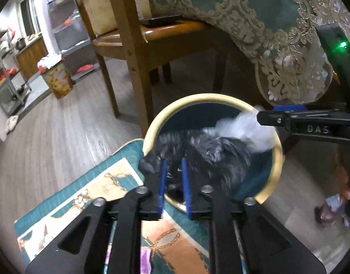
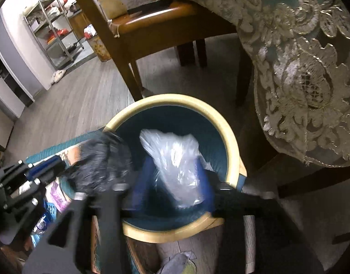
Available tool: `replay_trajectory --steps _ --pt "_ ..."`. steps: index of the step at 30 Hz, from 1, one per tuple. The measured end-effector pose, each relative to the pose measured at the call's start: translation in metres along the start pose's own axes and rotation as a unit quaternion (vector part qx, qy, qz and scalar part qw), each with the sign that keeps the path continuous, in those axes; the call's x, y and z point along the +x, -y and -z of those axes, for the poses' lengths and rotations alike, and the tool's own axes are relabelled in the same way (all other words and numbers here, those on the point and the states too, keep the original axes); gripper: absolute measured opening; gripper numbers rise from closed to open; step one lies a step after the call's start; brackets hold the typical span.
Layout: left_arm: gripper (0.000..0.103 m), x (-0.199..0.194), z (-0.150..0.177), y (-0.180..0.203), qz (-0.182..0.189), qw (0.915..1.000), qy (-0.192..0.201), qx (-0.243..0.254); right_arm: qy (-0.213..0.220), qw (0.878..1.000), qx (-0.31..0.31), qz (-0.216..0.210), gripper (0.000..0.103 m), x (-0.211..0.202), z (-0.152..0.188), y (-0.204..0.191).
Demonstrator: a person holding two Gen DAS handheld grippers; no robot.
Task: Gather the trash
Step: 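Carry both bags over the yellow-rimmed bin and open both tools to drop them, then return both tools to the cushion and grasp the purple wrapper with the right tool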
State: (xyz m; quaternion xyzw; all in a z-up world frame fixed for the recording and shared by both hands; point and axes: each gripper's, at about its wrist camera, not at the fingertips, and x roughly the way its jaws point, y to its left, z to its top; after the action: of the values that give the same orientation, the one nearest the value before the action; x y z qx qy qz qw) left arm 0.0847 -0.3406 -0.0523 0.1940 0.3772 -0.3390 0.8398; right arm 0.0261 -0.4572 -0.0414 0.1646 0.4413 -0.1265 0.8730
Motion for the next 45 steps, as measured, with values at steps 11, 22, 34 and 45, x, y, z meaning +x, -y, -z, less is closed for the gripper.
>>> replay_trajectory --steps 11,22,34,45 --pt "0.082 -0.032 0.001 -0.027 -0.017 0.9988 0.030 -0.035 0.030 0.999 0.002 -0.018 0.097 -0.019 -0.007 -0.011" --pt "0.091 -0.105 0.022 -0.060 -0.040 0.9965 0.050 -0.054 0.044 0.998 -0.011 -0.039 0.097 -0.054 0.004 -0.059" --pt "0.093 -0.193 0.093 -0.146 -0.108 0.9842 0.062 -0.125 0.037 0.995 -0.064 -0.064 0.097 -0.066 0.035 -0.136" --pt "0.094 -0.213 0.171 -0.227 -0.173 0.9661 0.028 -0.190 -0.004 0.988 -0.128 -0.087 0.097 -0.025 0.063 -0.217"
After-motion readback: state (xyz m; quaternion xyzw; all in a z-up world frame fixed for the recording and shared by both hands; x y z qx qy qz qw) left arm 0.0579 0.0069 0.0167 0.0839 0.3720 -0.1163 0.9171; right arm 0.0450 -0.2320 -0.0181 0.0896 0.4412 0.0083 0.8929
